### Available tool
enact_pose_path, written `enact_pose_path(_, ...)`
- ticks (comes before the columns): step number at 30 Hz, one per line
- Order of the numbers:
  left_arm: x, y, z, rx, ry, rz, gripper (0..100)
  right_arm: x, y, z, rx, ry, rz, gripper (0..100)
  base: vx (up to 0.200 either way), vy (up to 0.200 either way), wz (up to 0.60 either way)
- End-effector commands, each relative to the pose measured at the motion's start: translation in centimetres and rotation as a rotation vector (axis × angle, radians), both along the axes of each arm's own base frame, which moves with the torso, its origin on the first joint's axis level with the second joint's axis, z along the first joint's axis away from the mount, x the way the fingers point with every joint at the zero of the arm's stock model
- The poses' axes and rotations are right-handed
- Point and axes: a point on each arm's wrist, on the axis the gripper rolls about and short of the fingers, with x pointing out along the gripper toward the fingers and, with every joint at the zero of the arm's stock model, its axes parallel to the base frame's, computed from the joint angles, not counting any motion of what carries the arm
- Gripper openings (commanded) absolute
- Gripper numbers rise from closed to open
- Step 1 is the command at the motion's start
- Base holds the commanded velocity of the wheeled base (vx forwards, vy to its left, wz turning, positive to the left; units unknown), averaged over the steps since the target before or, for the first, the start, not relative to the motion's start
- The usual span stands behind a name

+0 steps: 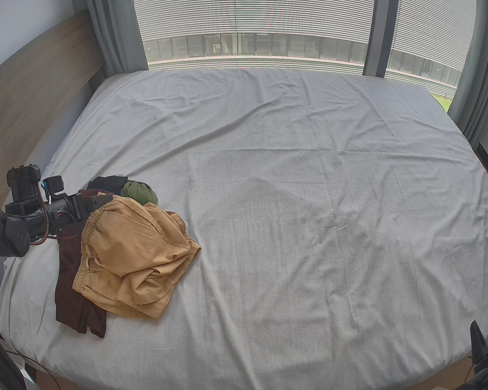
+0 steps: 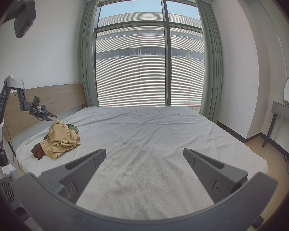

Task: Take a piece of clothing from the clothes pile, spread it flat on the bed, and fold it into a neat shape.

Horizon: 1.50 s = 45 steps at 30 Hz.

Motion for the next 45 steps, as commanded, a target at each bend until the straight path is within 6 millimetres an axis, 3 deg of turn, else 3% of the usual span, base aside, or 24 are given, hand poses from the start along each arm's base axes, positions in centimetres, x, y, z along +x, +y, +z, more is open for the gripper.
enact_pose_path(1,0.9,0.2,-0.9,-0.005,0.017,-0.002,100,0.0,0.0,-0.5,0.0,0.001,0.001,100,0.0,0.0,0.0)
enact_pose_path(8,2.4,0.3,-1.5,-0.008,0.017,-0.012,100,0.0,0.0,-0.5,-0.001,0.001,-0.001,100,0.0,0.0,0.0)
enact_pose_path(19,2.5,-0.8,-1.8,-0.02,0.032,-0.043,100,0.0,0.0,-0.5,-0.001,0.001,0.002,100,0.0,0.0,0.0)
enact_pose_path(31,1.7,-4.4,-1.1,-0.077,0.05,-0.12,100,0.0,0.0,-0.5,0.0,0.003,-0.001,100,0.0,0.0,0.0)
enact_pose_path(45,2.6,-5.0,-1.6,-0.079,0.053,-0.15,100,0.0,0.0,-0.5,0.0,0.001,-0.001,100,0.0,0.0,0.0)
